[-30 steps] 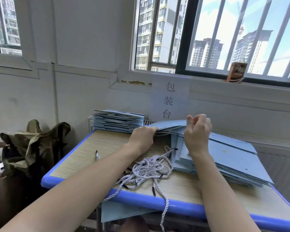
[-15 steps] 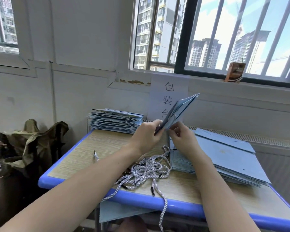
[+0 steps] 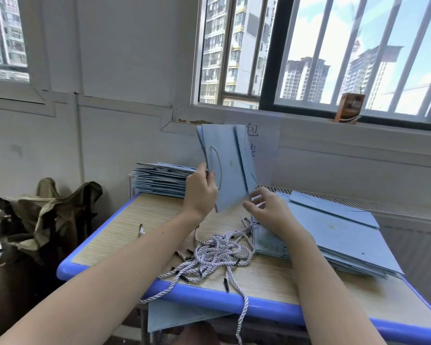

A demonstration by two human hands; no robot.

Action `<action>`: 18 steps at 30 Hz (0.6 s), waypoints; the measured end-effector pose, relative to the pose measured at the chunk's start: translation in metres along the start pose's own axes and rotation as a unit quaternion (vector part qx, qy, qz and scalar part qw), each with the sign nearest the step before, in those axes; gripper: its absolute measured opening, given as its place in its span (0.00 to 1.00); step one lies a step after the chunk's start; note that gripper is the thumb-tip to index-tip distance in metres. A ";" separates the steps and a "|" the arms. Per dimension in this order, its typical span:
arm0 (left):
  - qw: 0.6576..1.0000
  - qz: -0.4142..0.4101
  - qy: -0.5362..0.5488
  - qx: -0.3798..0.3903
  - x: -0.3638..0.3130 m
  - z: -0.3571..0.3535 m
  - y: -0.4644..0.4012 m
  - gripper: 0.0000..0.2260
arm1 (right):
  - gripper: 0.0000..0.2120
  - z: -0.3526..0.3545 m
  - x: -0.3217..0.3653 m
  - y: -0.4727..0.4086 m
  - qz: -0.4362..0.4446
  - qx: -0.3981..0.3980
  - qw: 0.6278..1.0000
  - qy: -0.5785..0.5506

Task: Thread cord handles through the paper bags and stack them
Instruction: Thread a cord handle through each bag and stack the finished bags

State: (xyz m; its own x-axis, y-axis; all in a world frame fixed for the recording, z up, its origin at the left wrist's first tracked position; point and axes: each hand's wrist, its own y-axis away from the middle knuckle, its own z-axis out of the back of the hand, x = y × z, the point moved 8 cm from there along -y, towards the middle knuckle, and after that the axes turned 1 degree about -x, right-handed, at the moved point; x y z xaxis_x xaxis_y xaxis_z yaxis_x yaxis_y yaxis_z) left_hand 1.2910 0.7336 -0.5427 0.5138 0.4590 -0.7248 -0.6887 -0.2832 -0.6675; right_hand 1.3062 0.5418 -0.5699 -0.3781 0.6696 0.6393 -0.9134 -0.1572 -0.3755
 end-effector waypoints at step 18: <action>0.953 0.193 0.228 0.056 0.020 -0.016 0.003 0.09 | 0.33 0.013 -0.001 0.000 -0.014 -0.064 0.988 0.139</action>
State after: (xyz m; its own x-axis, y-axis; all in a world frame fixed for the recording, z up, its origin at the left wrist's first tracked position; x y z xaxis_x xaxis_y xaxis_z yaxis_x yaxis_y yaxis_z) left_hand 1.3078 0.7285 -0.5621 0.3625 -0.0817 -0.9284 -0.9084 -0.2538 -0.3324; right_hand 1.3047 0.5311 -0.5618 -0.2806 0.8491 0.4475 -0.8891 -0.0544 -0.4544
